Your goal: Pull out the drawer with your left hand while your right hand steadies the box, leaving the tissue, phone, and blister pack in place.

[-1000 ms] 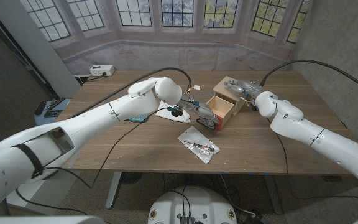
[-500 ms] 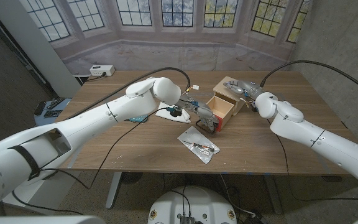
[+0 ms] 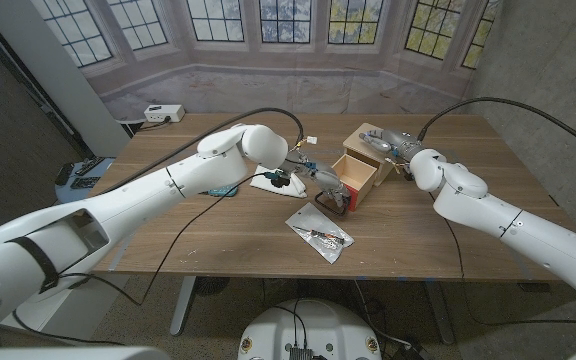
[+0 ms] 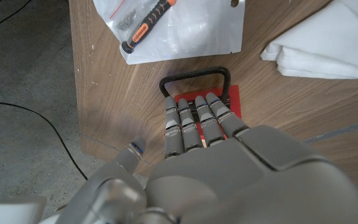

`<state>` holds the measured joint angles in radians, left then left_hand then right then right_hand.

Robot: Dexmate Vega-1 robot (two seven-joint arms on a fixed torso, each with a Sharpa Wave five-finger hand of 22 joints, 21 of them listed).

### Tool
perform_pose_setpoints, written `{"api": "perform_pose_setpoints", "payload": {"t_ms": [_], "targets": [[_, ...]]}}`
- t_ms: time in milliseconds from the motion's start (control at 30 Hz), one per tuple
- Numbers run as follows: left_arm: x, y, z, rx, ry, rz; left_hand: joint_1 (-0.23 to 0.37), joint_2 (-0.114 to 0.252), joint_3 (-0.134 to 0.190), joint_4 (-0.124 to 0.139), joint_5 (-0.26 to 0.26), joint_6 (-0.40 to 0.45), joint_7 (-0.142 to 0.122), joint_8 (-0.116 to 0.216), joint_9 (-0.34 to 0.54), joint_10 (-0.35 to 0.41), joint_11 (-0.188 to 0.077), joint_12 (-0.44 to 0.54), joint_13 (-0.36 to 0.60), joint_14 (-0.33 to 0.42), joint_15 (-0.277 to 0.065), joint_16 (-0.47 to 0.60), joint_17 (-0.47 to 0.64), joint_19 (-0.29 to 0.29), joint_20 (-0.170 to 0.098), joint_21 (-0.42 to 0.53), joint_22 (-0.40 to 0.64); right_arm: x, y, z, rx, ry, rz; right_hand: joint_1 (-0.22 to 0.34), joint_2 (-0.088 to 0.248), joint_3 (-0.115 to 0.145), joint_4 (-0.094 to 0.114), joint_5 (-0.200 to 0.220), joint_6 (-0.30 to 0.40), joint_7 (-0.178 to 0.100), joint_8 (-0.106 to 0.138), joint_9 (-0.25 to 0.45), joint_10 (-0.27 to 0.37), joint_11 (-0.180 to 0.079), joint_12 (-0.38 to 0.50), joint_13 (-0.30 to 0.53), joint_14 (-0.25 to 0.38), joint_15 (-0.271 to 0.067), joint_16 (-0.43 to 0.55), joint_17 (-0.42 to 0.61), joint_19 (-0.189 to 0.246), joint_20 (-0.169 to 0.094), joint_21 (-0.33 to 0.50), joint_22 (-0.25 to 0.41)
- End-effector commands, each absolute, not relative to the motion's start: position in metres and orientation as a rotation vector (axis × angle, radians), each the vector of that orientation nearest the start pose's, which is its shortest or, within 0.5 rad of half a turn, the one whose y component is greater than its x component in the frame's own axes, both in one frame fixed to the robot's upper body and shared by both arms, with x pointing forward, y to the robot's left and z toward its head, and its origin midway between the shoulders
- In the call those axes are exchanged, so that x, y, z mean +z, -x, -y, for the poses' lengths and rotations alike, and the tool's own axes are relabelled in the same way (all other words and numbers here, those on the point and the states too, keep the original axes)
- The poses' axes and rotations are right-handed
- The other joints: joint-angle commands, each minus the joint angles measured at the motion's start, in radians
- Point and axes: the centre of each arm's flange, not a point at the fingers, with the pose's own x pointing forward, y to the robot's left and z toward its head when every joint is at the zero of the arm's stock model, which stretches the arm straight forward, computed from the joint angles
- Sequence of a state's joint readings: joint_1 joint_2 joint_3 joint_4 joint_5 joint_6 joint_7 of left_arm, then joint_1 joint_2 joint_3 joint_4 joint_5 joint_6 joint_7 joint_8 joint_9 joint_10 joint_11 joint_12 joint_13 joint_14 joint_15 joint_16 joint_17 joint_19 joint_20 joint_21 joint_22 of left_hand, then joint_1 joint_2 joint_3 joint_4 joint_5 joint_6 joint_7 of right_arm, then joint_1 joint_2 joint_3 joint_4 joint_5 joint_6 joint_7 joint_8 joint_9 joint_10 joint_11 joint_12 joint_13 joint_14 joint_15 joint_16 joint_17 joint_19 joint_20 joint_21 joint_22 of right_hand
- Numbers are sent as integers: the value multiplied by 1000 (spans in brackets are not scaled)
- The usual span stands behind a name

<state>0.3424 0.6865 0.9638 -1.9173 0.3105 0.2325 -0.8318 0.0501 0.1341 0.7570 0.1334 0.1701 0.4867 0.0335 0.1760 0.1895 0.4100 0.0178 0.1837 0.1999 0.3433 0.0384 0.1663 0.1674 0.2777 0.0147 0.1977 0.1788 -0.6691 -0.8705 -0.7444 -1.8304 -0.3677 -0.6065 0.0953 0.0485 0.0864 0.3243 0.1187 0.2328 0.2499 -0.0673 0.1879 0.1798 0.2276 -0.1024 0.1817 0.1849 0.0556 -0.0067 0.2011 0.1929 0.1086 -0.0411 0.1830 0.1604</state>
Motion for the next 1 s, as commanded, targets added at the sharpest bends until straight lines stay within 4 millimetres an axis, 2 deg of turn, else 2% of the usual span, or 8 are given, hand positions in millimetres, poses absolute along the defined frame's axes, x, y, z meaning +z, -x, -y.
{"api": "perform_pose_setpoints", "payload": {"t_ms": [33, 1000], "targets": [[42, -537, -47, -896, -1657, 423, 0, -4, 3, -7, 5, -24, -13, -3, 2, -18, 1, 3, 2, -14, 4, 3, 3, -11, 5, -1, 5, 16, -614, 246, -66, 1378, 272, 4, 36, 9, 1, 7, 5, 7, 4, 1, 22, 29, 5, 1, 12, -2, 2, 2, 14, -10, 4, 5], [48, -541, -63, -857, -1650, 465, 3, -3, 5, -12, 5, -45, -12, 4, 1, -36, -2, 8, 1, -26, 8, 8, 3, -18, 7, 2, 5, 35, -598, 226, -90, 1399, 325, 16, 32, 17, -9, 7, 8, 6, 4, 1, 22, 33, 6, 1, 13, -1, 1, 0, 16, -8, 4, 5]]}}
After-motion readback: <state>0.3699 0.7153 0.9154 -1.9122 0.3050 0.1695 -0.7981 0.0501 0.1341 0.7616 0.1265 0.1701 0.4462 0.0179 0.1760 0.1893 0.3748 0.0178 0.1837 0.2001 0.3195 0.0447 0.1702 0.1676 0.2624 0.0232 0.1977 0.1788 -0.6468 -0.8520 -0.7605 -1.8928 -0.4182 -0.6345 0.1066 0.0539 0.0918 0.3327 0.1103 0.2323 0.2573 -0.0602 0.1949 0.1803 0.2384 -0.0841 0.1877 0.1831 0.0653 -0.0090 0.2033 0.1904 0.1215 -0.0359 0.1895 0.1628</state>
